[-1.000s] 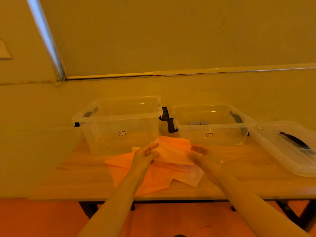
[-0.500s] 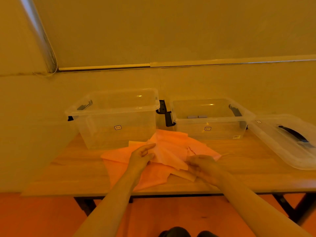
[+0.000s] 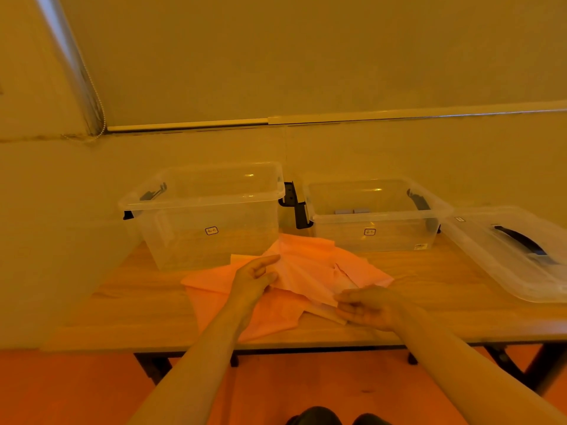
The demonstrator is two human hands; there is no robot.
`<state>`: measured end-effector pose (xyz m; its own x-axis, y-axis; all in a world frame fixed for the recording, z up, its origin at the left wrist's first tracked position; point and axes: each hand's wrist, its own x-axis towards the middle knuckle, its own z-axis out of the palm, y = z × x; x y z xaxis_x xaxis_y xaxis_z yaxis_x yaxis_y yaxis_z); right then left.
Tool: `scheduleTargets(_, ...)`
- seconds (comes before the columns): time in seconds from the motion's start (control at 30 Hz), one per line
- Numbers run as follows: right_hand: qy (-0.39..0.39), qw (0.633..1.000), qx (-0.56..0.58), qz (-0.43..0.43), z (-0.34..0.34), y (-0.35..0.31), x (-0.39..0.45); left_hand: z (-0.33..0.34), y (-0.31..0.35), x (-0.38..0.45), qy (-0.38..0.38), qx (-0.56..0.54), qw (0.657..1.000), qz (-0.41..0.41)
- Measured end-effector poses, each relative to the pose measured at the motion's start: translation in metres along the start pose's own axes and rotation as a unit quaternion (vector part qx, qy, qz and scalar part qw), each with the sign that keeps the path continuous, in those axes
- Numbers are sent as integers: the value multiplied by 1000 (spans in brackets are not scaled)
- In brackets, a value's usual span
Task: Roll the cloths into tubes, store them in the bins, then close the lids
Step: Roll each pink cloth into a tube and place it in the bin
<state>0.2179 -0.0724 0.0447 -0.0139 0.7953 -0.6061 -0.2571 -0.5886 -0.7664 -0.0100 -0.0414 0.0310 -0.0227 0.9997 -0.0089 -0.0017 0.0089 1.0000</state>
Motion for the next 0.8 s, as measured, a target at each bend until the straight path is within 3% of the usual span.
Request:
scheduleTargets(0.33, -26, 986, -31, -164, 4, -8, -14, 1, 18, -6, -10, -30, 999, -8)
scheduleTargets(0.6, -47, 980, 69, -180, 11, -27, -25, 5, 53, -14, -31, -20, 999, 26)
scheduleTargets(0.8, -99, 938, 114, -311, 19, -68, -48, 4, 106, -10, -39, -43, 994, 90)
